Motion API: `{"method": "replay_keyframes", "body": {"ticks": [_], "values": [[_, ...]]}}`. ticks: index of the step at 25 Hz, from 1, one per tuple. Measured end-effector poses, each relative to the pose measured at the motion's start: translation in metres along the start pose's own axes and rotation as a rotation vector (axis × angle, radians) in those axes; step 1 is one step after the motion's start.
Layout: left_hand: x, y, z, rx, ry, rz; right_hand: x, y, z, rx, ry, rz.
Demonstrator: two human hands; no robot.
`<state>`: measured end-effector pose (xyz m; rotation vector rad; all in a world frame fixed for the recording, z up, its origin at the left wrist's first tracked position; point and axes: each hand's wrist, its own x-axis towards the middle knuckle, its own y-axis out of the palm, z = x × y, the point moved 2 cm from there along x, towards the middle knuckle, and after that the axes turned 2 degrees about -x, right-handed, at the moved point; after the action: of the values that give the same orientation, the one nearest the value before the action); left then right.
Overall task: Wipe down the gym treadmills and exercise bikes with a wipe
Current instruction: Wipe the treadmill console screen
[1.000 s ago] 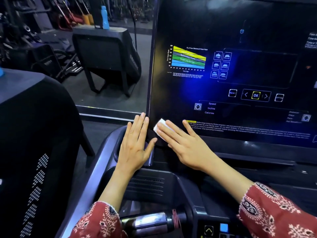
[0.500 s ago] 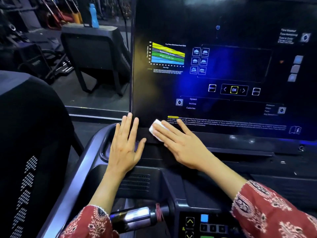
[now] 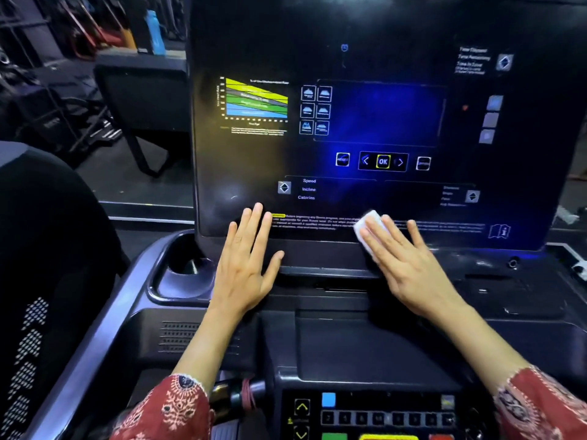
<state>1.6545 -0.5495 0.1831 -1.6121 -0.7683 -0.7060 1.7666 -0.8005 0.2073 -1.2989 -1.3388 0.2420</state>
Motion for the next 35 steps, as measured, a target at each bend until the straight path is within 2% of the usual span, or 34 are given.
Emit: {"method": "replay_keyframes", "body": {"ticks": [4, 7, 10, 14, 16, 17, 20, 21, 24, 25, 28, 29, 31, 32, 33, 35], "values": [[0.007, 0.008, -0.014, -0.011, -0.006, 0.012, 0.032, 0.011, 0.031, 0.044, -0.151, -0.033], [0.013, 0.013, -0.026, -0.011, 0.017, 0.023, 0.022, 0.010, 0.011, 0.043, -0.129, -0.047], [0.020, 0.021, -0.045, -0.016, 0.070, 0.033, -0.016, 0.002, -0.031, 0.004, 0.000, -0.033], [0.028, 0.030, -0.068, -0.034, 0.066, 0.039, -0.065, -0.002, -0.063, 0.119, 0.443, -0.087], [0.032, 0.031, -0.077, -0.017, 0.043, 0.034, -0.066, 0.005, -0.051, 0.199, 0.550, -0.099], [0.034, 0.032, -0.082, -0.014, 0.041, 0.038, -0.059, 0.007, -0.042, 0.212, 0.492, -0.096], [0.042, 0.039, -0.100, -0.026, 0.070, 0.064, -0.035, 0.006, -0.038, 0.118, 0.139, -0.068], [0.044, 0.042, -0.105, -0.033, 0.083, 0.070, -0.030, 0.003, -0.047, 0.097, 0.156, -0.090], [0.048, 0.049, -0.117, -0.052, 0.083, 0.073, -0.029, -0.005, -0.068, 0.258, 0.527, -0.161], [0.050, 0.051, -0.121, -0.057, 0.080, 0.071, -0.030, -0.006, -0.068, 0.281, 0.544, -0.171], [0.057, 0.059, -0.135, -0.075, 0.097, 0.071, -0.039, -0.004, -0.072, 0.175, 0.326, -0.155], [0.059, 0.061, -0.140, -0.080, 0.108, 0.074, -0.043, -0.004, -0.083, 0.183, 0.385, -0.163], [0.057, 0.065, -0.149, -0.080, 0.138, 0.090, -0.057, -0.007, -0.100, 0.276, 0.657, -0.188], [0.055, 0.067, -0.152, -0.076, 0.153, 0.103, -0.065, -0.007, -0.099, 0.320, 0.721, -0.199], [0.052, 0.068, -0.154, -0.070, 0.166, 0.117, -0.071, -0.006, -0.093, 0.330, 0.696, -0.192], [0.050, 0.069, -0.156, -0.057, 0.176, 0.127, -0.074, -0.005, -0.080, 0.303, 0.516, -0.157]]}}
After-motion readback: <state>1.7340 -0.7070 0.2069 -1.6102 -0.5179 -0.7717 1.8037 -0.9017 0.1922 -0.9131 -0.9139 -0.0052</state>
